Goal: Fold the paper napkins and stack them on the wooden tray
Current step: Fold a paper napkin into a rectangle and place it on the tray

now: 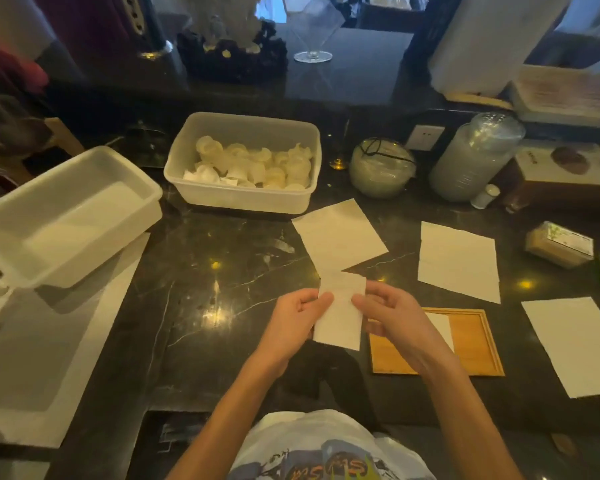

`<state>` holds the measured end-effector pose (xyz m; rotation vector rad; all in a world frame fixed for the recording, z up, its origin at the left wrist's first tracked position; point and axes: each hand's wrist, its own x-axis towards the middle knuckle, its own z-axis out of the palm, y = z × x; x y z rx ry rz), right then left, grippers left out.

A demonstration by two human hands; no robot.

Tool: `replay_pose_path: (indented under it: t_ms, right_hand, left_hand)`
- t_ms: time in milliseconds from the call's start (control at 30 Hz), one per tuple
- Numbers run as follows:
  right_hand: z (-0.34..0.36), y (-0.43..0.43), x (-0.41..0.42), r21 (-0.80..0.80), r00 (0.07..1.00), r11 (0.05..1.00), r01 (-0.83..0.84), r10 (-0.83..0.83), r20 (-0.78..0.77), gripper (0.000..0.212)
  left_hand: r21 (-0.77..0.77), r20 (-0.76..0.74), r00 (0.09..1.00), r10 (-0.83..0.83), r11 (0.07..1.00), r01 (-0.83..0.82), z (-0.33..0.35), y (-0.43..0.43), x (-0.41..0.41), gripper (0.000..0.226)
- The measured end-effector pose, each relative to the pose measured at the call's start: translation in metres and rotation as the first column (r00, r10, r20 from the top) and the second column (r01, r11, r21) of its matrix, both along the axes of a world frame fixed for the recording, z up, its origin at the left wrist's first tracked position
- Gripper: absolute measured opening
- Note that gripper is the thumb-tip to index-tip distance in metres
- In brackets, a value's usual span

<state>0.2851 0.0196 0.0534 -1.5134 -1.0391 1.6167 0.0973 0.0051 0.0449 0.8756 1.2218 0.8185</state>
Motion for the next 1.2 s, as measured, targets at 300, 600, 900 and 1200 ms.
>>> replay_pose_path:
  t_ms: [300, 600, 900, 1200]
  right_hand:
    - [-0.029, -0.024, 0.105, -0.045, 0.988, 0.987, 0.156, -0.156, -0.006, 0.019]
    - [-0.1, -0.053, 0.189, -0.207, 0.971, 0.95, 0.232, -0.213, 0.11, 0.024]
    - [-0.121, -0.039, 0.216, -0.164, 0.978, 0.972, 0.166, -0.141, 0.156, 0.024]
    - [-0.144, -0.026, 0.216, -0.044, 0.897, 0.992, 0.12, -0.09, 0.433, 0.036]
  left_hand:
    - [-0.053, -0.067, 0.992, -0.107, 0.993, 0.103, -0.018, -0.005, 0.101, 0.011]
    - [-0.214, -0.179, 0.977, -0.119, 0.974, 0.079, -0.08, -0.016, 0.193, 0.021]
    - [-0.191, -0.286, 0.957, -0.048, 0.981, -0.008, -0.098, -0.013, 0.216, 0.019]
    - [-0.136, -0.434, 0.9, -0.043, 0.991, -0.017, -0.118, 0.008, 0.239, 0.014]
